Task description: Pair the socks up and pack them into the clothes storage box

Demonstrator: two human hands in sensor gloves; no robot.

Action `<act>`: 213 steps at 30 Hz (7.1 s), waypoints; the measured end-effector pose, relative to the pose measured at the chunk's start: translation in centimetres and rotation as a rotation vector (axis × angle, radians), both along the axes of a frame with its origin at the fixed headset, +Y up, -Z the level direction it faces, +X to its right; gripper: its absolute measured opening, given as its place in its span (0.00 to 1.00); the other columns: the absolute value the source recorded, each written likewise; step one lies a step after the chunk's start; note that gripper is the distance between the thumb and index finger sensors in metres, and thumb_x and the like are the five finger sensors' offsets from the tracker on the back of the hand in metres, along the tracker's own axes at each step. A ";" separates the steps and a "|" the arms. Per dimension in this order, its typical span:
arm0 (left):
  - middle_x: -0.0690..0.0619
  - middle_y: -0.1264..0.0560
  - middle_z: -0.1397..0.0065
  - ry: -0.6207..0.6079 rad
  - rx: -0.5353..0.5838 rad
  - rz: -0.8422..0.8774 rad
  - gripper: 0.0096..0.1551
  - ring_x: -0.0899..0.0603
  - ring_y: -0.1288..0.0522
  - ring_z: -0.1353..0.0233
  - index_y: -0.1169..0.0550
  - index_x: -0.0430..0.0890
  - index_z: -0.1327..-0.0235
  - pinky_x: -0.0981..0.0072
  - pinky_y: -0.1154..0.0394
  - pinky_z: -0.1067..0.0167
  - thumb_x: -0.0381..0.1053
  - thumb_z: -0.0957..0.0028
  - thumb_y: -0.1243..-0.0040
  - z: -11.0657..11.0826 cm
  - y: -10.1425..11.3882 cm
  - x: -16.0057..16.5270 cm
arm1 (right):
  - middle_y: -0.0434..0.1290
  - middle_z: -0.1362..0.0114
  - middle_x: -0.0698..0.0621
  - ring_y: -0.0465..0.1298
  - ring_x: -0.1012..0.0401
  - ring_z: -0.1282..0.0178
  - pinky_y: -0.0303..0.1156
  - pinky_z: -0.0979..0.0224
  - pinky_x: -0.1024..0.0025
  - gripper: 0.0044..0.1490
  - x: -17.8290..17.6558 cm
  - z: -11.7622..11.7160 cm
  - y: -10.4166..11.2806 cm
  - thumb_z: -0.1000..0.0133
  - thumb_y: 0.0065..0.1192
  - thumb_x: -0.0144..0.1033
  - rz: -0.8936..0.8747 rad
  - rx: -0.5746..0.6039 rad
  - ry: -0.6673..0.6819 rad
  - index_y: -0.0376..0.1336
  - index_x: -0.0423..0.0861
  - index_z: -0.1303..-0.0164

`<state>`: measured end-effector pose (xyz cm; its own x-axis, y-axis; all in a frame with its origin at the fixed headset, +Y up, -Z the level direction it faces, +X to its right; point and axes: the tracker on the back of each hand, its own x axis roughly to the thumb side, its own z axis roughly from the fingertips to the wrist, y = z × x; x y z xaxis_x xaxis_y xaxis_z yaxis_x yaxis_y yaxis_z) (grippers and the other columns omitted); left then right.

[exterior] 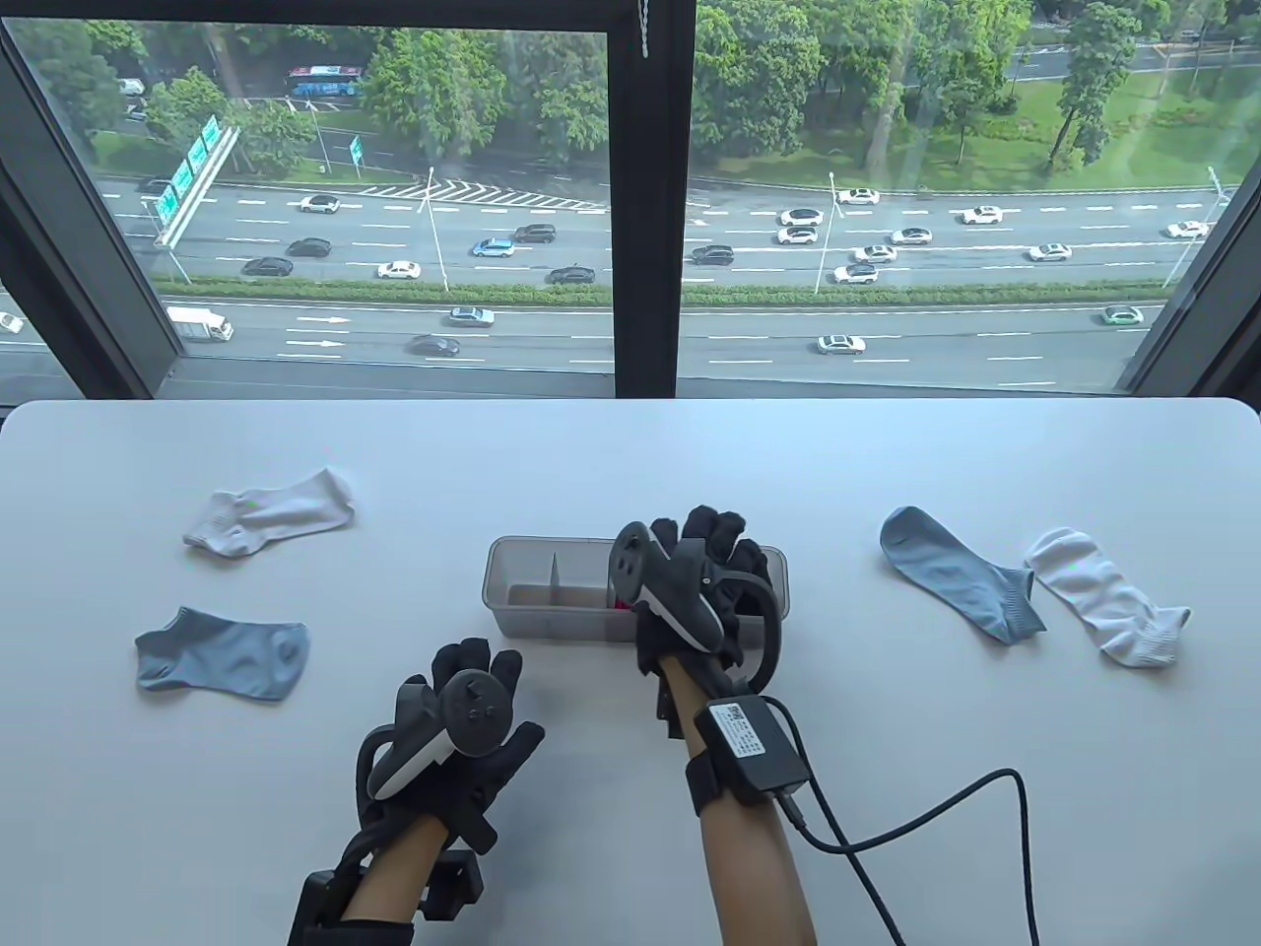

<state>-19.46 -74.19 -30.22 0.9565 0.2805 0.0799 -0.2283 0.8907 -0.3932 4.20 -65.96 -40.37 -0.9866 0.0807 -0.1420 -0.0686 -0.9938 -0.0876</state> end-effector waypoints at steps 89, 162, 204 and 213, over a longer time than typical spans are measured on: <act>0.43 0.28 0.26 0.130 -0.053 1.149 0.30 0.33 0.24 0.28 0.52 0.39 0.24 0.39 0.27 0.34 0.50 0.35 0.69 2.9 1.3 3.6 | 0.59 0.22 0.39 0.64 0.40 0.23 0.57 0.22 0.36 0.49 2.7 16.9 -3.2 0.36 0.49 0.58 -0.617 0.244 0.394 0.40 0.40 0.17; 0.46 0.70 0.14 0.454 0.056 -0.164 0.48 0.35 0.74 0.15 0.62 0.49 0.19 0.33 0.70 0.23 0.63 0.41 0.56 -6.5 3.8 -13.5 | 0.26 0.11 0.35 0.24 0.35 0.19 0.31 0.25 0.27 0.45 3.8 14.2 -6.7 0.34 0.34 0.56 -0.077 -0.323 0.508 0.30 0.48 0.13; 0.49 0.20 0.52 0.179 0.358 0.466 0.30 0.48 0.20 0.63 0.36 0.46 0.35 0.61 0.18 0.71 0.56 0.45 0.41 -2.6 11.3 -6.1 | 0.28 0.13 0.29 0.32 0.31 0.17 0.40 0.21 0.30 0.52 3.2 14.8 -5.4 0.36 0.40 0.58 -0.246 -0.216 0.529 0.29 0.42 0.14; 0.48 0.17 0.43 -0.208 0.240 0.604 0.24 0.42 0.14 0.49 0.31 0.49 0.36 0.53 0.13 0.54 0.50 0.43 0.40 3.8 9.1 7.3 | 0.22 0.15 0.30 0.34 0.31 0.16 0.41 0.20 0.29 0.68 3.2 16.6 -2.7 0.44 0.46 0.66 -0.496 -0.035 0.667 0.12 0.46 0.24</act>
<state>-12.15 -65.08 -26.46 0.5956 0.7120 0.3718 -0.6540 0.6986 -0.2902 7.44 -68.64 -23.81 -0.7154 0.5349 0.4497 -0.5261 -0.8358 0.1572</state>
